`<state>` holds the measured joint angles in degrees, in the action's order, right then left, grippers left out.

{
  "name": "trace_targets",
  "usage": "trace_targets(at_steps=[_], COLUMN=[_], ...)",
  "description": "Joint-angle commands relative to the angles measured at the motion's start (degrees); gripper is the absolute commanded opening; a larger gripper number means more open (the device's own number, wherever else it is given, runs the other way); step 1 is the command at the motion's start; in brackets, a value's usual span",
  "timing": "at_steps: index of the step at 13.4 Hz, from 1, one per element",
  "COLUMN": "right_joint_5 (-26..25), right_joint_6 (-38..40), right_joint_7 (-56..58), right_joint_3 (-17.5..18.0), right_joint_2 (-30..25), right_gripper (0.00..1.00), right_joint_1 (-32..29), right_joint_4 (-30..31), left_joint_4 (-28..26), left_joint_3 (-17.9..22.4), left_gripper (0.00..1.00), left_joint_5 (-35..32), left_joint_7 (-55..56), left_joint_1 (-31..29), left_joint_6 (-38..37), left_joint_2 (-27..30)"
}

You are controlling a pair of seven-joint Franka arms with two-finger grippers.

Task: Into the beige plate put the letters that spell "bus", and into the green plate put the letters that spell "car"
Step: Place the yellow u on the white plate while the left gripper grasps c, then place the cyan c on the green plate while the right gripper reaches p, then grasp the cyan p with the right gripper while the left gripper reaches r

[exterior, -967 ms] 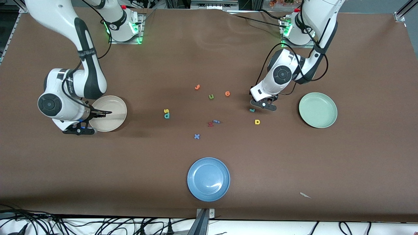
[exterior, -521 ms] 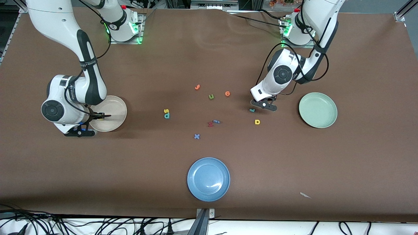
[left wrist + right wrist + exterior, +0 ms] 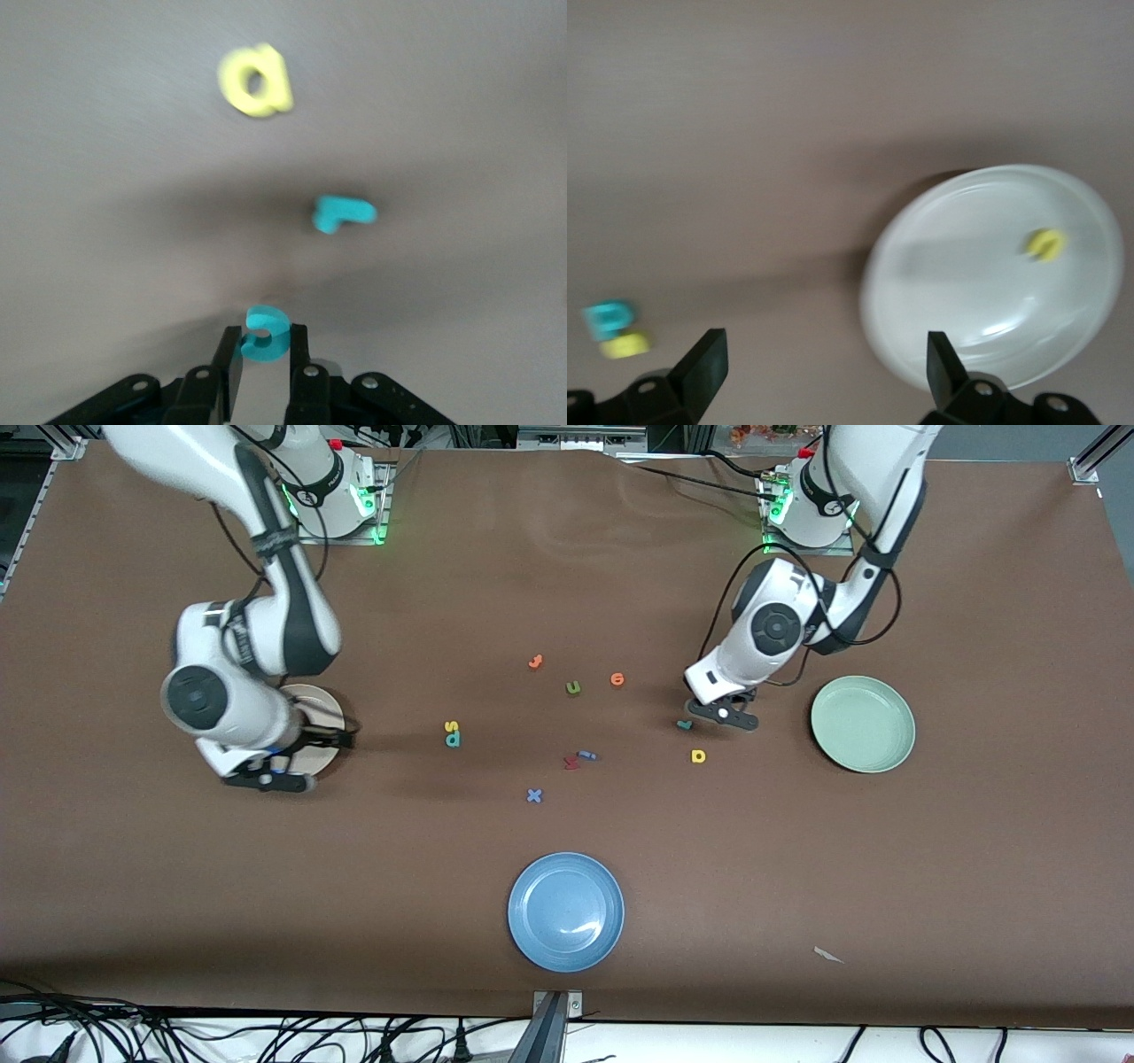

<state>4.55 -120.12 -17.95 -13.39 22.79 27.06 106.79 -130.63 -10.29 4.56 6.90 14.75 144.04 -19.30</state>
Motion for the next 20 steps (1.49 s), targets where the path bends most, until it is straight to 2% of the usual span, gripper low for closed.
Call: trace_targets(at_steps=[1,4,7,10,12,14,17,20], right_joint_5=[0.5,0.5,0.5,0.5,0.5,0.5,0.5,0.5], right_joint_6=[-4.6,-13.3,-19.4,-22.5,-22.5,-22.3,-22.4,-22.3], right_joint_7=[-3.8,-6.9,-9.3,-10.5,-10.4,-10.6,-10.9,-11.5], right_joint_3=[4.8,9.4,9.7,9.7,9.7,9.6,9.6,9.6], right_joint_2=[0.8,5.0,9.4,12.0,12.3,12.1,12.0,11.9], right_gripper=[0.99,0.99,0.98,0.9,0.82,0.79,0.71,0.61], right_joint_1=[-0.4,0.6,3.7,5.5,5.4,5.3,5.2,5.3], right_joint_4=[-0.8,-0.4,-0.3,0.0,0.9,2.3,2.6,2.7], left_joint_4=[-0.8,-1.2,-1.5,-1.6,-1.6,-1.6,-1.6,-1.0], left_joint_3=[-0.2,-0.1,0.6,1.4,1.4,1.4,1.4,1.2], left_gripper=[0.0,0.0,0.0,0.01,0.22,0.48,0.58,0.59], left_joint_5=[-1.9,-3.4,-5.1,-5.1,-5.1,-5.1,-5.1,-4.3], left_joint_7=[-6.2,-13.8,-22.2,-24.1,-24.0,-24.0,-24.0,-23.2], left_joint_1=[-7.7,-14.9,-21.1,-24.8,-24.8,-24.8,-24.7,-22.8], left_joint_6=[-4.8,-7.8,-7.7,-7.1,-7.1,-7.1,-7.1,-7.2], left_joint_2=[7.4,9.9,9.5,7.1,6.7,6.7,6.8,7.0])
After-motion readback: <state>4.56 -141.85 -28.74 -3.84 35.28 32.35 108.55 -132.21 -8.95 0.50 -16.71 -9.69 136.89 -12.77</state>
